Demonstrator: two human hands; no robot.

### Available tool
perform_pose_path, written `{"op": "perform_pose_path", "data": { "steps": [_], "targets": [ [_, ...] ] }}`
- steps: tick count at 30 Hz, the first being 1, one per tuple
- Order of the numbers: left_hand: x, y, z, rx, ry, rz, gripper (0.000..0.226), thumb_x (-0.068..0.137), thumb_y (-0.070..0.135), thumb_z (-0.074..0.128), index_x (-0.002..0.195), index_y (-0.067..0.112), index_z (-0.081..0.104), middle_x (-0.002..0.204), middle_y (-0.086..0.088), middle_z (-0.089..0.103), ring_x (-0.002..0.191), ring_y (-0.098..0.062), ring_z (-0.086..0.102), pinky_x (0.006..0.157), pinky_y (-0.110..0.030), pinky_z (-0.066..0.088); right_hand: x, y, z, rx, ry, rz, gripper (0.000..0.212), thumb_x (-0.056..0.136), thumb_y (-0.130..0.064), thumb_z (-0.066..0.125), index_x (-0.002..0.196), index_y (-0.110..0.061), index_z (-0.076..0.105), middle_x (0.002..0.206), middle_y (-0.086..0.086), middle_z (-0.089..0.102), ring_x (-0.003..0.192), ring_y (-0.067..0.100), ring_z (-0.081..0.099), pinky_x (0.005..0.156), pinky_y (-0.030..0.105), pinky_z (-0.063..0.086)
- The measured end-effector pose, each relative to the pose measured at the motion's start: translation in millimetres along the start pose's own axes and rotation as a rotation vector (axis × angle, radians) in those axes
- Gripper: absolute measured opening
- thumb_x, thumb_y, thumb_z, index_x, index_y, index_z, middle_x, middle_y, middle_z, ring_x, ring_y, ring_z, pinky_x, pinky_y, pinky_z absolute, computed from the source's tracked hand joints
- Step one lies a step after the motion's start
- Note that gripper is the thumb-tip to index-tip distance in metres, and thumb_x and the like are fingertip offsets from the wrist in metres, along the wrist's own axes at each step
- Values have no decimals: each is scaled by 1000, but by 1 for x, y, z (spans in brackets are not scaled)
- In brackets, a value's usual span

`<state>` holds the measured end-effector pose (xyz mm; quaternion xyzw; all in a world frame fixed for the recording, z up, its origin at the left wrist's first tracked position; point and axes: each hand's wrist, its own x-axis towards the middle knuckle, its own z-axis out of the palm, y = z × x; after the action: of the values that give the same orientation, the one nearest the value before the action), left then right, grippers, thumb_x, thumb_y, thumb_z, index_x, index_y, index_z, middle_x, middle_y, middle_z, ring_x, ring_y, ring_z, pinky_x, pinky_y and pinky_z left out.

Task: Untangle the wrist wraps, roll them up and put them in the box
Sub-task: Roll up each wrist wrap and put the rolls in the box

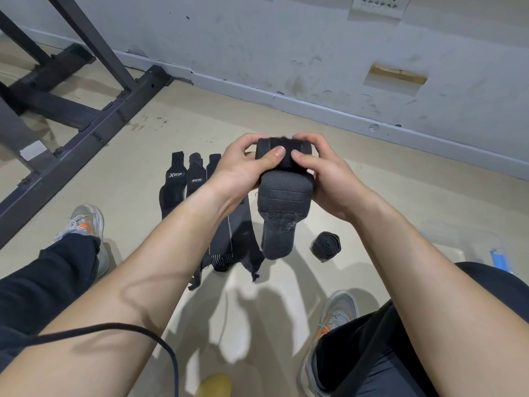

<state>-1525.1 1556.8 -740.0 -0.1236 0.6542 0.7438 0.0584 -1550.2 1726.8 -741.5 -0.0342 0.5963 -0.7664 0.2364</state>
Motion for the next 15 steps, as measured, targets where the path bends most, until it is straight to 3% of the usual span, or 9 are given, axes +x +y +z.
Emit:
{"op": "perform_pose_path", "data": {
  "steps": [2, 5, 8, 11, 15],
  "targets": [
    [0, -2, -1, 34, -3, 48, 40, 84, 15, 83, 120, 18, 63, 93, -6, 76, 83, -22, 73, 72, -34, 58, 1, -2, 3, 35, 44, 36, 30, 100, -20, 61, 128, -13, 52, 108, 11, 69, 91, 19, 72, 88, 42, 56],
    [-1, -4, 0, 127, -10, 137, 39, 73, 26, 82, 107, 32, 66, 106, -7, 72, 109, -31, 69, 85, -42, 60, 0, 0, 7, -20, 55, 37, 59, 97, -39, 63, 137, 0, 46, 128, 23, 66, 114, 32, 69, 104, 54, 51],
    [-4, -5, -1, 114, -36, 157, 40, 73, 23, 82, 109, 32, 65, 111, -6, 69, 118, -33, 66, 95, -48, 59, 1, 3, 5, -67, 76, 23, 40, 104, -30, 57, 131, -2, 49, 112, 18, 69, 100, 29, 70, 101, 54, 53],
    [-4, -4, -2, 44, -95, 38, 46, 81, 15, 83, 121, 24, 61, 118, -14, 67, 103, -27, 71, 84, -40, 61, 1, 5, 0, -121, 56, -14, 24, 105, -22, 55, 125, -9, 51, 95, 10, 72, 88, 27, 71, 89, 49, 57],
    [-10, 4, 4, -127, -162, -161, 36, 102, 32, 61, 131, 10, 64, 121, -12, 73, 107, -23, 74, 86, -35, 61, 0, 7, 1, -175, 33, -54, 31, 103, -16, 59, 132, -9, 49, 88, 9, 72, 82, 25, 70, 78, 41, 57]
  ]
}}
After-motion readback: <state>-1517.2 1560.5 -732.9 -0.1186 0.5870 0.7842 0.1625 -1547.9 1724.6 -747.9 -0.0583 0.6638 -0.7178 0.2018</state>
